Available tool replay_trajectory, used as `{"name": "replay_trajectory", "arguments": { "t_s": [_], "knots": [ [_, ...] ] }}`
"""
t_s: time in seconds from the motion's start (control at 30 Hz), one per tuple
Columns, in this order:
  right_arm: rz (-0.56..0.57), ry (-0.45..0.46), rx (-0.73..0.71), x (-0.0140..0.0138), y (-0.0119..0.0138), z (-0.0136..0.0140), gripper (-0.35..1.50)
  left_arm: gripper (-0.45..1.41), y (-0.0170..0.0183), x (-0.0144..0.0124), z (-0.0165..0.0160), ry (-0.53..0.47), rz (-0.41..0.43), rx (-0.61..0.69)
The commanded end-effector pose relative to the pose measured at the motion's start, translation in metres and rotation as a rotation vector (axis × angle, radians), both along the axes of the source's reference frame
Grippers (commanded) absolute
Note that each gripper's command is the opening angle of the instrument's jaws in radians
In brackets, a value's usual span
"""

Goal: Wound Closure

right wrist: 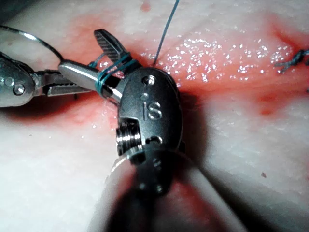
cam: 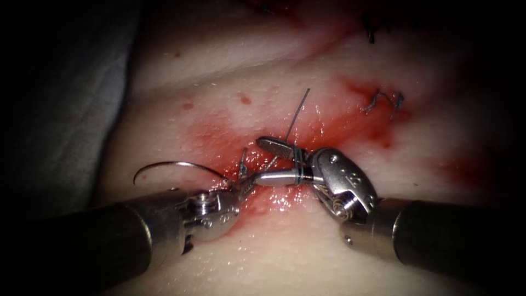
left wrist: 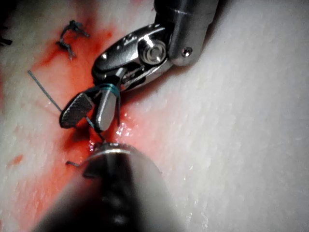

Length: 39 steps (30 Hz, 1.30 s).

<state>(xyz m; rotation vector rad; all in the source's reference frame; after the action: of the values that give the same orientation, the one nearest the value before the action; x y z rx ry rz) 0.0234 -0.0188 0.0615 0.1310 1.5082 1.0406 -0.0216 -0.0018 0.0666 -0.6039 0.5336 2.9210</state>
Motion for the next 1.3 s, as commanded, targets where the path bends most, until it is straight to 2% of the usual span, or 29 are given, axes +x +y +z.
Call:
{"name": "replay_trajectory", "arguments": {
  "t_s": [0.03,0.23,0.5,0.57,0.63,0.73,0.97,1.0,1.13,1.3],
  "knots": [
    [0.012,-0.031,0.031,0.0005,-0.0007,0.0005,0.95,-0.45,-0.0002,-0.0009,0.0003,0.007,0.007,0.003],
    [0.108,-0.126,0.13,-0.0007,-0.0008,0.0004,0.93,-0.45,0.0002,-0.0026,-0.0005,0.012,-0.004,-0.001],
    [0.212,-0.09,0.293,-0.0012,0.0,0.0006,0.84,-0.45,0.0011,-0.0046,0.0,0.004,-0.01,0.0],
    [0.216,-0.094,0.3,-0.0012,0.0001,0.0006,0.83,-0.45,0.0012,-0.0047,0.0,0.002,-0.01,0.001],
    [0.244,-0.096,0.369,-0.0012,0.0004,0.0008,0.73,-0.45,0.002,-0.0047,0.0002,0.003,-0.012,0.005],
    [0.26,-0.106,0.425,-0.0013,0.0007,0.001,0.68,-0.45,0.0028,-0.0044,0.0003,0.001,-0.013,0.01],
    [0.288,-0.146,0.506,-0.0017,0.0009,0.0016,0.63,-0.45,0.0048,-0.0038,0.0003,-0.006,-0.019,0.013],
    [0.293,-0.154,0.528,-0.0019,0.0007,0.0018,0.54,-0.45,0.0054,-0.0037,0.0005,-0.007,-0.021,0.013],
    [0.287,-0.159,0.549,-0.0025,0.0005,0.0021,0.44,-0.45,0.0061,-0.0037,0.0009,-0.006,-0.024,0.014],
    [0.305,-0.153,0.562,-0.003,0.0007,0.0022,0.41,-0.45,0.0066,-0.0038,0.0013,-0.005,-0.026,0.014]
  ]
}}
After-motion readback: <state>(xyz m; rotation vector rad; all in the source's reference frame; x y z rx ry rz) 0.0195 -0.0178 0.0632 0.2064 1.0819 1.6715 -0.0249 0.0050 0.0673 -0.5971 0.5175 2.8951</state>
